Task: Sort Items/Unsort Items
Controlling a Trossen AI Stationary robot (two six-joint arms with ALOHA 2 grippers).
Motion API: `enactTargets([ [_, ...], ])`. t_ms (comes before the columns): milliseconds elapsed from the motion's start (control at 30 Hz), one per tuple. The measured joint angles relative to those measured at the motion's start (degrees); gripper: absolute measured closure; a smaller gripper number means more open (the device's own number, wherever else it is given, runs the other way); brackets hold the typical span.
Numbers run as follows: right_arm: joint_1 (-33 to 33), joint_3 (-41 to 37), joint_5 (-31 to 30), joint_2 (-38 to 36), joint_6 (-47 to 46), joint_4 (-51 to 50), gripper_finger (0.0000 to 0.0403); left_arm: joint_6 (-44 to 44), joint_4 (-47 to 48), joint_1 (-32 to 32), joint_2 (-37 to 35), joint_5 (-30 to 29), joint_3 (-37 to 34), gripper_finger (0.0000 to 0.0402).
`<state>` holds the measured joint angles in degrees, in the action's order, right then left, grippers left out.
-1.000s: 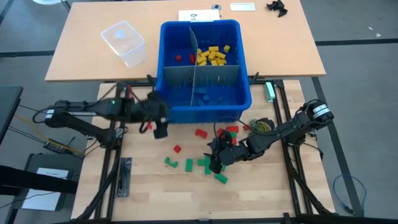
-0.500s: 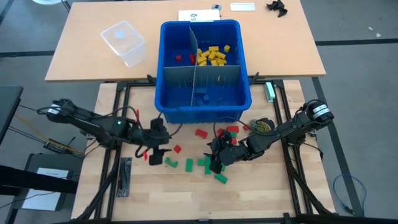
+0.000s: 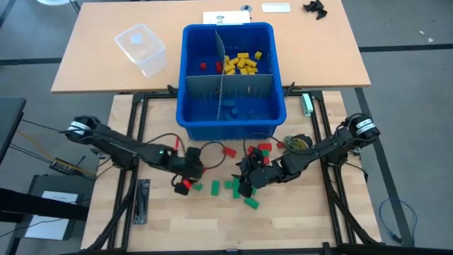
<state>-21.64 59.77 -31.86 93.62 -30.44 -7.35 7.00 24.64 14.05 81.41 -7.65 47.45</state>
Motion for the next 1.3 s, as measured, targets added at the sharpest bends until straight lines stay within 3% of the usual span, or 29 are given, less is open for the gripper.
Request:
enactTargets([
  [333, -0.1, 0.0, 0.0, 0.0, -2.0, 0.0, 0.0183, 10.7, -0.3, -6.3, 10.6, 2.0, 0.8, 0.0145],
  [567, -0.1, 0.0, 0.0, 0.0, -4.1, 0.0, 0.0183, 10.9, -1.2, -8.0, 14.3, 3.4, 1.1, 0.0153],
  [900, -0.7, 0.0, -0.1, 0.0, -4.2, 0.0, 0.0183, 10.8, -1.4, -8.2, 14.3, 4.7, 1.2, 0.0257],
  [1133, -0.7, 0.0, -0.1, 0.0, -4.0, -0.1, 0.0183, 1.5, 13.5, -6.6, 14.8, 3.8, 9.9, 0.0257],
  [1300, -0.7, 0.0, -0.1, 0.0, -3.7, -0.2, 0.0183, -0.1, 22.0, -3.3, 12.5, 4.2, 17.3, 0.0257],
])
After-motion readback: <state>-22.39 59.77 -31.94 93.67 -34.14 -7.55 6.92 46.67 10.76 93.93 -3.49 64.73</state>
